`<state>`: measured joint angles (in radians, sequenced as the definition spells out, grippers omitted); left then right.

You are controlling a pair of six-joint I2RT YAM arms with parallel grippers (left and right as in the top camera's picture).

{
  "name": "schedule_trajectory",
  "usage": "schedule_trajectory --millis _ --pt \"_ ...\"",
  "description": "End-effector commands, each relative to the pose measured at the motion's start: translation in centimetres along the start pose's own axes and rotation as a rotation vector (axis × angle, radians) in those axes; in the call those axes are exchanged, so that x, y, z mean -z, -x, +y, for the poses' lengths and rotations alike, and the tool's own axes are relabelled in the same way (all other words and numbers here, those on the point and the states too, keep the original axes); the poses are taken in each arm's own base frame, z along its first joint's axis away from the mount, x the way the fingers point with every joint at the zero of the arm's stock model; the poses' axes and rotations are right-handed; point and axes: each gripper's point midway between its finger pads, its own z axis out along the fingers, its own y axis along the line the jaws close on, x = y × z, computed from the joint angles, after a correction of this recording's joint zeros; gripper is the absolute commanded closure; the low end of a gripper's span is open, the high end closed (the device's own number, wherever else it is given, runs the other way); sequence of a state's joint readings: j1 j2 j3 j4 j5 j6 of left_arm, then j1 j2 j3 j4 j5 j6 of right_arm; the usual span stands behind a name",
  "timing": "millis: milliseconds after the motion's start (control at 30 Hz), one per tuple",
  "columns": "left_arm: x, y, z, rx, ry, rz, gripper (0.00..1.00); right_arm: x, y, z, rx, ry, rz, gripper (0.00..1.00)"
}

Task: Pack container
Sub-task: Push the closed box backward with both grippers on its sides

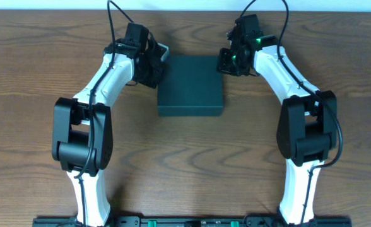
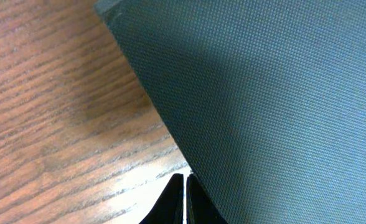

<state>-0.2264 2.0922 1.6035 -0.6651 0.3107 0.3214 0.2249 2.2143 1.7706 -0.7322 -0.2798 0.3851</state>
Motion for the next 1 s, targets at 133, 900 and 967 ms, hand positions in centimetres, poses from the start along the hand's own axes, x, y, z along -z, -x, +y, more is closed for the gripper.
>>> schedule_trajectory --millis 133,900,967 --pt "-0.5 2.8 -6.2 -0.098 -0.149 -0.091 0.94 -1.1 -1.0 1.3 0.022 0.100 0.054 0.99" --pt "2.0 3.5 -1.5 -0.027 0.047 -0.119 0.94 1.8 2.6 -4.4 0.185 -0.067 -0.064 0.99" --pt "3.0 3.9 -0.6 -0.022 0.084 -0.142 0.95 2.8 3.4 -5.4 0.205 -0.089 -0.089 0.99"
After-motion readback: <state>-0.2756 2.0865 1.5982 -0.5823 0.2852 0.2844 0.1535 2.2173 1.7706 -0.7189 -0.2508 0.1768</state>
